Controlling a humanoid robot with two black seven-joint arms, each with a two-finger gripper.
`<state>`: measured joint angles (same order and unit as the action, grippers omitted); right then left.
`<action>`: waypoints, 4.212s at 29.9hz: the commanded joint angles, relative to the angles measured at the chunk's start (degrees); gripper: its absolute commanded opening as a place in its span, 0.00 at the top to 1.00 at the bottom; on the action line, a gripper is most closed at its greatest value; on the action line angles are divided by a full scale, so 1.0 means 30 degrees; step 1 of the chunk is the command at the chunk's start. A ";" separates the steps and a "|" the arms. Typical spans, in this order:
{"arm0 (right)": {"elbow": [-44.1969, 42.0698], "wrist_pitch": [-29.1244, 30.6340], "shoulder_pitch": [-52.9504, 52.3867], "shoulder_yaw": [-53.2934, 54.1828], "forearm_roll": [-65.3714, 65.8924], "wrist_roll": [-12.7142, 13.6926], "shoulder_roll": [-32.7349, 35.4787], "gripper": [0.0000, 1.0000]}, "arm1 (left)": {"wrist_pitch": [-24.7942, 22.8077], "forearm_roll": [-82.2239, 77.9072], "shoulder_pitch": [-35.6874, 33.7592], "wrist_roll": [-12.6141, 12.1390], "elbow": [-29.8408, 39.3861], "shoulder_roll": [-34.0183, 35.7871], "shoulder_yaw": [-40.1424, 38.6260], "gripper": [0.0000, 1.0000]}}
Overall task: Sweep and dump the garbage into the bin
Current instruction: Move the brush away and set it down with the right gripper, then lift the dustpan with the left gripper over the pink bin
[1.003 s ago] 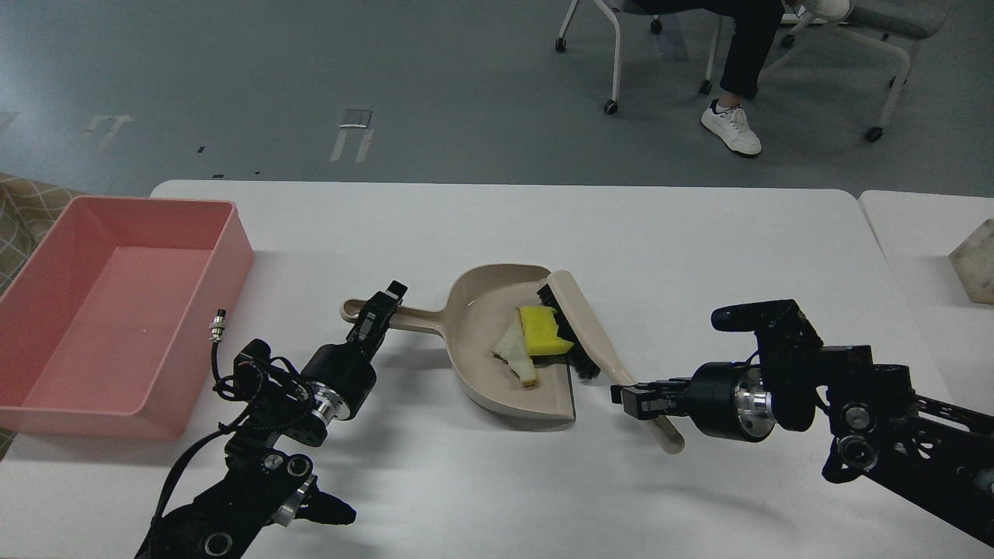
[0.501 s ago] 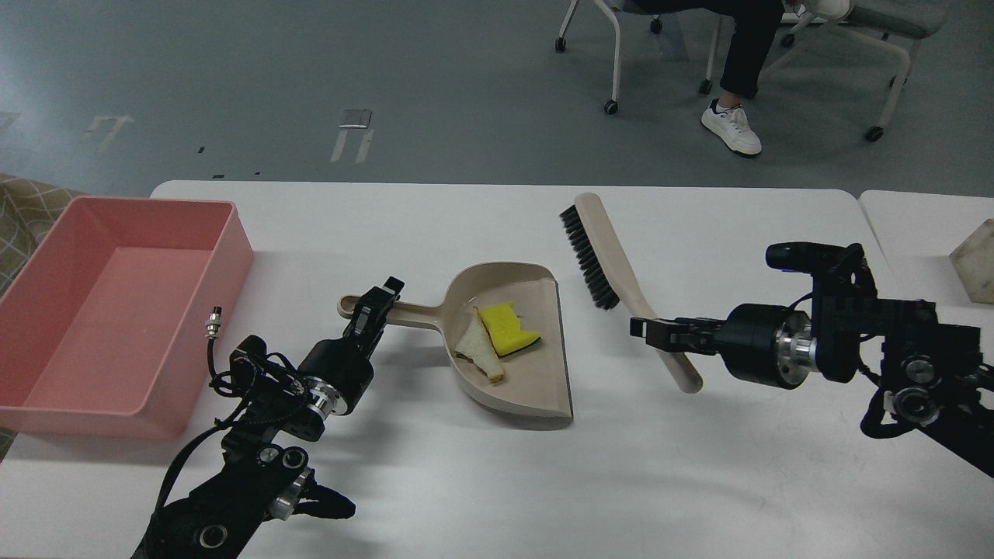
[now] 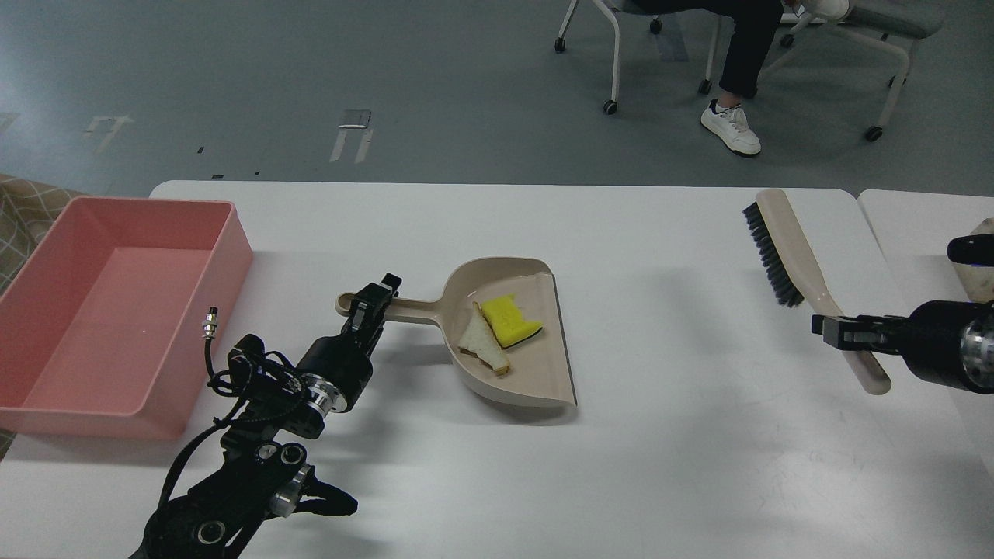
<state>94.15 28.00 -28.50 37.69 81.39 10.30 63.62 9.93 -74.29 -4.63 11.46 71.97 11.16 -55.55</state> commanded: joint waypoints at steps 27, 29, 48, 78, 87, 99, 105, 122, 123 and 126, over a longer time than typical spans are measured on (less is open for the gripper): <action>-0.1443 -0.0001 0.2675 0.0004 0.0088 0.0168 0.0385 0.76 | -0.0001 0.0037 -0.0037 -0.0011 0.0003 0.0059 0.0060 1.00; -0.1443 -0.0001 0.2675 0.0005 0.0059 0.0169 0.0326 0.65 | -0.0001 0.0037 -0.0066 -0.0011 0.0003 0.0059 0.0060 1.00; -0.1472 -0.0001 0.2499 0.4097 -0.0117 0.0023 0.0239 0.03 | -0.0001 0.0008 -0.0096 -0.0011 0.0062 0.0117 -0.0028 1.00; -0.8122 -0.2743 0.2675 1.8462 -1.2711 -0.0007 -1.5494 0.00 | -0.0235 0.4898 -0.1619 -0.0216 0.1847 0.4042 -0.0349 1.00; -0.8327 -0.2685 0.3729 1.8462 -1.5703 0.0022 -1.5494 0.00 | -0.0440 0.5719 -0.1561 -0.0245 0.3459 0.5537 -0.0643 1.00; -0.9175 -0.2480 0.4609 1.8462 -1.5703 0.0140 -1.5465 0.00 | -0.2400 0.9261 -0.1152 -0.0450 0.5246 0.9138 -0.2688 1.00; -0.9323 -0.2479 0.4784 1.8462 -1.5703 0.0139 -1.5465 0.00 | -0.4711 1.0113 -0.0010 -0.0568 0.5044 0.9814 -0.4828 1.00; -0.9001 -0.2069 0.5927 1.8198 -1.5703 0.0022 -1.5465 0.00 | -1.1069 1.0964 0.4385 -0.0538 0.2146 1.0371 -1.2179 1.00; -0.9030 -0.2069 0.5927 1.8198 -1.5703 0.0022 -1.5465 0.00 | -1.1568 1.0964 0.4473 -0.0538 0.1736 1.0371 -1.2737 1.00; -0.9030 -0.2069 0.5927 1.8198 -1.5732 0.0022 -1.5465 0.00 | -1.2362 1.0877 0.4504 -0.0568 0.0972 1.0429 -1.3415 1.00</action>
<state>67.13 21.81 -10.74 92.24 34.27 10.36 17.20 -24.82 -41.45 8.68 9.80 77.03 42.31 -93.76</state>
